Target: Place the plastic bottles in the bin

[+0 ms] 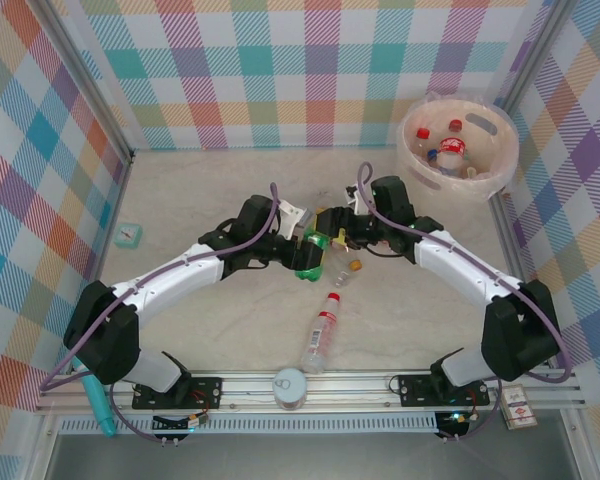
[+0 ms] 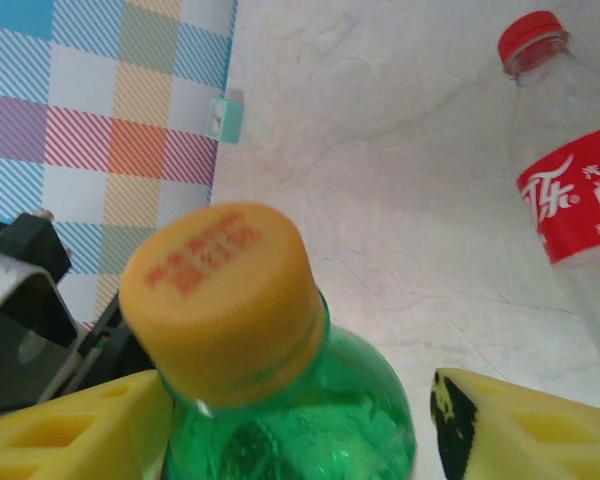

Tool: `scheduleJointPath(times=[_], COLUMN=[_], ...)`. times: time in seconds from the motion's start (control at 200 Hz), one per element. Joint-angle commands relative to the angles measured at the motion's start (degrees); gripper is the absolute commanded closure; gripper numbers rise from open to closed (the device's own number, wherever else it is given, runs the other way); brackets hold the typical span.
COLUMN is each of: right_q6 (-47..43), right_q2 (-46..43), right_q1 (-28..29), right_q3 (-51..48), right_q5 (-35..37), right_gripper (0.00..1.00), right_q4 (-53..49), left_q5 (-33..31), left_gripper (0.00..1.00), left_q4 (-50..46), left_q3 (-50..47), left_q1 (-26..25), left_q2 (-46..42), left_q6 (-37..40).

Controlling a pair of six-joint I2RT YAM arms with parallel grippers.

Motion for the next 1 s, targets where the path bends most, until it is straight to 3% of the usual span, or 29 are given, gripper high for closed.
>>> scheduleJointPath(times=[0.0, 0.195, 0.39, 0.495, 0.63, 0.885, 0.995], right_q6=[1.3, 0.6, -0.9, -4.2, -9.6, -21.0, -27.5], right_q2=[1.5, 1.3, -2.1, -3.6, -5.4, -3.6, -1.4], right_q1=[0.3, 0.4, -1.1, -3.2, -7.5, -15.2, -16.9], right_q3=[1.1, 2.0, 3.2, 7.5, 17.1, 38.7, 45.9], right_q5=[-1.3, -1.0, 2.8, 6.4, 11.0, 32.6, 45.7], right_gripper=[0.33, 0.43, 0.50, 0.51, 0.53, 0.57, 0.57], right_q4=[3.3, 1.7, -2.8, -8.9, -15.7, -22.3, -23.8], left_q5=[4.7, 2.9, 0.7, 0.4, -1.9, -9.3, -12.3], left_gripper=[0.39, 0.34, 0.13, 0.01, 0.00, 0.03, 0.03], left_q4=[6.2, 6.4, 4.4, 2.0, -5.1, -16.1, -19.5], left_q3=[1.6, 1.8, 1.6, 1.5, 1.5, 0.9, 1.3], left_q1=[-0.3, -0.3, 0.0, 0.2, 0.2, -2.9, -5.8], left_q2=[0.2, 0.8, -0.2, -2.2, -5.1, -4.0, -3.8], left_q6=[-0.2, -1.2, -0.3, 1.1, 4.4, 1.3, 0.1])
